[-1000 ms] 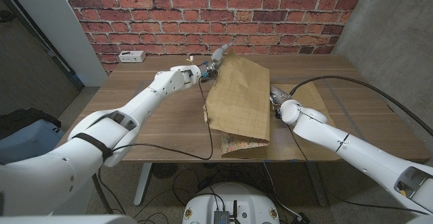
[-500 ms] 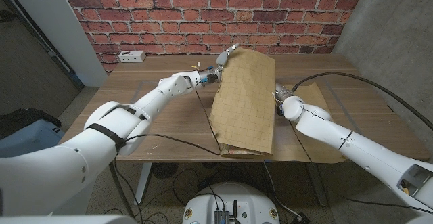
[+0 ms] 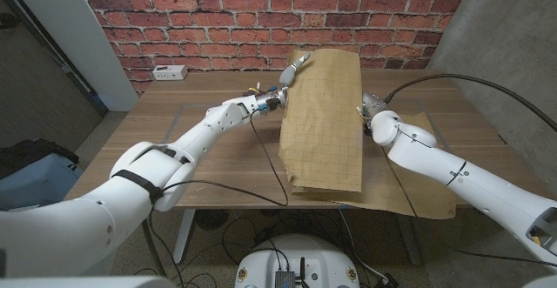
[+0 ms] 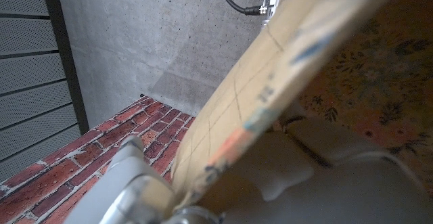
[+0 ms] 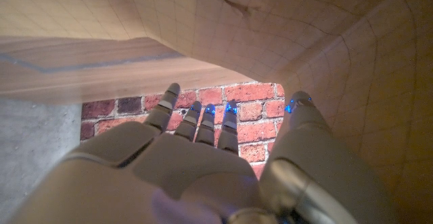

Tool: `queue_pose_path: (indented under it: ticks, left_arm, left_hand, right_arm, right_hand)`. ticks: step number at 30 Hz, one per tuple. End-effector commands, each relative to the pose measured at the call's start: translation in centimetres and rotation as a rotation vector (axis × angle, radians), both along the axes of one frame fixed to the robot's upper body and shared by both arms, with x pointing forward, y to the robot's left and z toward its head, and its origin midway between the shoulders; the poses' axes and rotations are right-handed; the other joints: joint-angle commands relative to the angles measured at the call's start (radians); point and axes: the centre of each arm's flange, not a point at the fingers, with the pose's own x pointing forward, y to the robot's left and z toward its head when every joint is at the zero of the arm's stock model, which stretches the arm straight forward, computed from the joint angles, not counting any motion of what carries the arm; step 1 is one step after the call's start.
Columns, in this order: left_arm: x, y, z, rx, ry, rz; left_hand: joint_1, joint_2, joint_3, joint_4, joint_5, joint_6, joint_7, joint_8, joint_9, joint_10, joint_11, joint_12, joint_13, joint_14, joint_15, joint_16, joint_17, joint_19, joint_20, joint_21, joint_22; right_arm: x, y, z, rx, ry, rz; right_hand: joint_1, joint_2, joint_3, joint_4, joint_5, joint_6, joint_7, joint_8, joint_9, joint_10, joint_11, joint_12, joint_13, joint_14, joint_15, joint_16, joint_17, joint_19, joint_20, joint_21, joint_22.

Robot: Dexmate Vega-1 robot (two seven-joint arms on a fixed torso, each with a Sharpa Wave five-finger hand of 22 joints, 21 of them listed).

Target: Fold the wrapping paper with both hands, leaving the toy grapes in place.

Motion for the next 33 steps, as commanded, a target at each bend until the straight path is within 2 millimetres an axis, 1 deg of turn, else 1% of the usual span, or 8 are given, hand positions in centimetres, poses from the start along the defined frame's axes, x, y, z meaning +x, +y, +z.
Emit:
queue_pose_path:
  ticks: [1, 3, 8, 11, 16, 23, 29, 33]
  left_arm:
    - [-1.2, 0.3, -0.4, -0.074, 0.036, 0.087]
    - [-1.3, 0.2, -0.5, -0.073, 0.033, 0.085]
    - [-1.7, 0.1, -0.5, -0.070, 0.028, 0.081]
    - [-1.8, 0.1, -0.5, -0.073, 0.030, 0.088]
    - [-2.0, 0.1, -0.6, -0.077, 0.035, 0.091]
    - [-2.1, -0.2, -0.7, -0.078, 0.057, 0.096]
    - [-2.1, -0.7, -0.7, -0.085, 0.068, 0.111]
    - [-2.2, -1.5, -0.4, -0.081, 0.068, 0.106]
  left_hand:
    - [0.005, 0.020, 0.007, -0.005, 0.001, 0.021, 0.019, 0.008, 0.002, -0.010, -0.001, 0.003, 0.003, -0.019, -0.004, 0.002, 0.003, -0.008, 0.001, -0.015, 0.002]
    - [0.012, 0.030, 0.013, -0.008, -0.001, 0.030, 0.027, 0.011, 0.002, -0.004, -0.001, 0.008, 0.003, -0.018, -0.004, 0.005, 0.003, -0.008, 0.000, -0.021, 0.003]
    - [0.037, 0.057, 0.030, -0.018, -0.008, 0.042, 0.044, 0.012, 0.001, 0.007, 0.003, 0.015, 0.003, -0.015, -0.007, 0.011, 0.001, 0.001, -0.001, -0.031, 0.003]
    - [0.041, 0.060, 0.033, -0.020, -0.010, 0.043, 0.046, 0.012, 0.001, 0.008, 0.004, 0.015, 0.002, -0.014, -0.007, 0.011, 0.001, 0.002, -0.001, -0.033, 0.003]
    - [0.047, 0.064, 0.036, -0.024, -0.013, 0.039, 0.044, 0.010, 0.000, 0.009, 0.004, 0.016, 0.002, -0.015, -0.007, 0.011, 0.000, 0.004, -0.001, -0.037, 0.003]
    - [0.055, 0.069, 0.041, -0.030, -0.018, 0.036, 0.048, 0.006, 0.000, 0.007, 0.005, 0.015, 0.002, -0.023, -0.008, 0.009, 0.000, 0.005, 0.000, -0.044, 0.003]
    - [0.060, 0.071, 0.044, -0.034, -0.022, 0.031, 0.045, 0.004, 0.000, 0.001, 0.005, 0.013, 0.002, -0.028, -0.007, 0.008, -0.001, 0.004, 0.000, -0.051, 0.003]
    - [0.069, 0.072, 0.048, -0.044, -0.029, 0.010, 0.022, -0.004, 0.000, -0.022, -0.002, 0.007, 0.002, -0.047, -0.002, 0.004, -0.001, 0.003, 0.000, -0.065, 0.003]
  right_arm:
    - [-1.5, -1.7, 2.5, -0.045, 0.008, -0.140]
    - [-1.4, -1.6, 2.5, -0.061, 0.030, -0.169]
    - [-1.3, -2.0, 2.9, -0.123, 0.098, -0.273]
    - [-1.5, -2.2, 2.9, -0.153, 0.100, -0.318]
    - [-2.5, -3.0, 2.6, -0.217, 0.066, -0.464]
    - [-3.9, -4.3, 1.3, -0.211, -0.050, -0.579]
    - [-5.5, -5.2, 0.3, -0.165, -0.117, -0.665]
    - [-7.0, -6.1, -0.3, -0.099, -0.173, -0.689]
  right_hand:
    - [0.014, -0.002, -0.007, -0.014, 0.010, -0.031, -0.018, -0.003, 0.004, -0.032, -0.024, -0.003, 0.004, -0.043, 0.009, -0.009, -0.001, -0.080, 0.025, -0.005, 0.001]
    - [0.001, -0.018, -0.021, -0.012, 0.010, -0.068, -0.028, -0.005, 0.004, -0.063, -0.034, -0.005, 0.004, -0.080, 0.020, -0.010, 0.000, -0.158, 0.060, -0.008, 0.000]
    - [-0.004, -0.036, -0.035, -0.015, 0.017, -0.125, -0.047, -0.008, 0.005, -0.121, -0.054, -0.011, 0.004, -0.144, 0.021, -0.017, 0.000, -0.168, 0.064, 0.006, 0.000]
    - [0.008, -0.030, -0.029, -0.019, 0.021, -0.129, -0.047, -0.005, 0.005, -0.125, -0.055, -0.008, 0.004, -0.163, 0.020, -0.018, -0.001, -0.179, 0.042, 0.005, 0.000]
    - [0.091, 0.010, 0.013, -0.043, 0.033, -0.123, -0.061, 0.010, 0.005, -0.135, -0.068, 0.000, 0.003, -0.216, 0.009, -0.014, -0.002, -0.205, 0.003, 0.006, -0.001]
    - [0.155, 0.038, 0.045, -0.051, 0.037, -0.084, -0.072, 0.025, 0.004, -0.119, -0.091, 0.008, 0.002, -0.227, 0.010, -0.007, -0.004, -0.189, -0.015, 0.016, -0.003]
    - [0.227, 0.068, 0.079, -0.052, 0.032, -0.032, -0.083, 0.034, 0.003, -0.082, -0.105, 0.018, 0.000, -0.181, -0.010, 0.012, -0.007, -0.124, -0.028, 0.033, -0.005]
    - [0.253, 0.071, 0.088, -0.052, 0.027, -0.013, -0.079, 0.034, 0.003, -0.063, -0.104, 0.021, -0.001, -0.151, -0.018, 0.020, -0.009, -0.088, -0.034, 0.040, -0.005]
